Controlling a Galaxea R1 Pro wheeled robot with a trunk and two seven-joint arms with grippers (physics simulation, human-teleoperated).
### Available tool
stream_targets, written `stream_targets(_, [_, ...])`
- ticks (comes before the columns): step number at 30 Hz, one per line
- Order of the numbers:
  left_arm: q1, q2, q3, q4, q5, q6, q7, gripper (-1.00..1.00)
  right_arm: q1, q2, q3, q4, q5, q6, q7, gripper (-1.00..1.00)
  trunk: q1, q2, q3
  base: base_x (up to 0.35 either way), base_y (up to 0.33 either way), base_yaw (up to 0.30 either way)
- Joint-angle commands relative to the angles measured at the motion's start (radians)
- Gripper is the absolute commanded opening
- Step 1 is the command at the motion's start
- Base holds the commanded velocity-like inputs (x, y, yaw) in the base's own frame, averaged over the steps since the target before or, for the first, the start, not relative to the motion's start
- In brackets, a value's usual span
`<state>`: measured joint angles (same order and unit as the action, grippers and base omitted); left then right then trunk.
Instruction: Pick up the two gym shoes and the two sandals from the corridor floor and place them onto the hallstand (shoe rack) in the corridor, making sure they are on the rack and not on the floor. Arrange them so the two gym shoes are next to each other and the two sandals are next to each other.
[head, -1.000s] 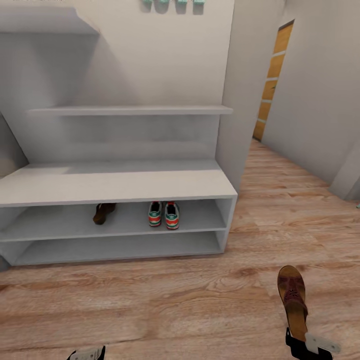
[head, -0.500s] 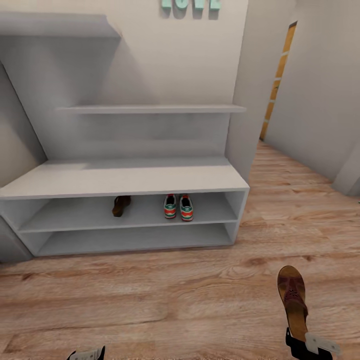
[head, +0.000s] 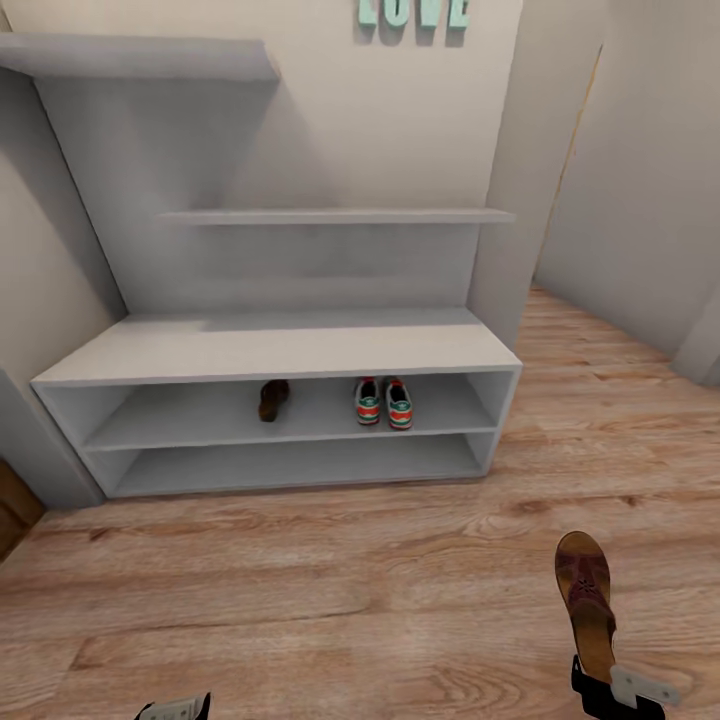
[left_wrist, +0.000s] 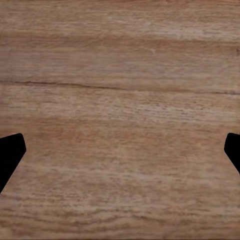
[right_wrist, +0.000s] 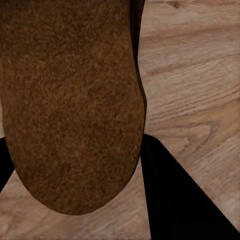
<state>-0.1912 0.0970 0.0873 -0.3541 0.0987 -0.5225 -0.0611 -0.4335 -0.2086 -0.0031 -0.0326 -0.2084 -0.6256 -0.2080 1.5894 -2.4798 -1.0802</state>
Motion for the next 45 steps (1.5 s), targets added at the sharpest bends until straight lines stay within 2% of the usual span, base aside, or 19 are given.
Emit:
stream_targets(1, [-0.001, 0.000, 0.000, 0.001, 0.010, -0.002, -0.006, 1.00, -0.001, 0.000, 0.000, 0.000, -0.005, -0.003, -0.001, -1.00, 0.000, 0.000, -0.001, -0.013, 0.301, 0.000])
stream_targets(45, [-0.001, 0.000, 0.000, 0.001, 0.001, -0.002, -0.006, 1.00, -0.001, 0.000, 0.000, 0.001, -0.005, -0.003, 0.000, -1.00, 0.000, 0.000, -0.001, 0.000, 0.303, 0.000])
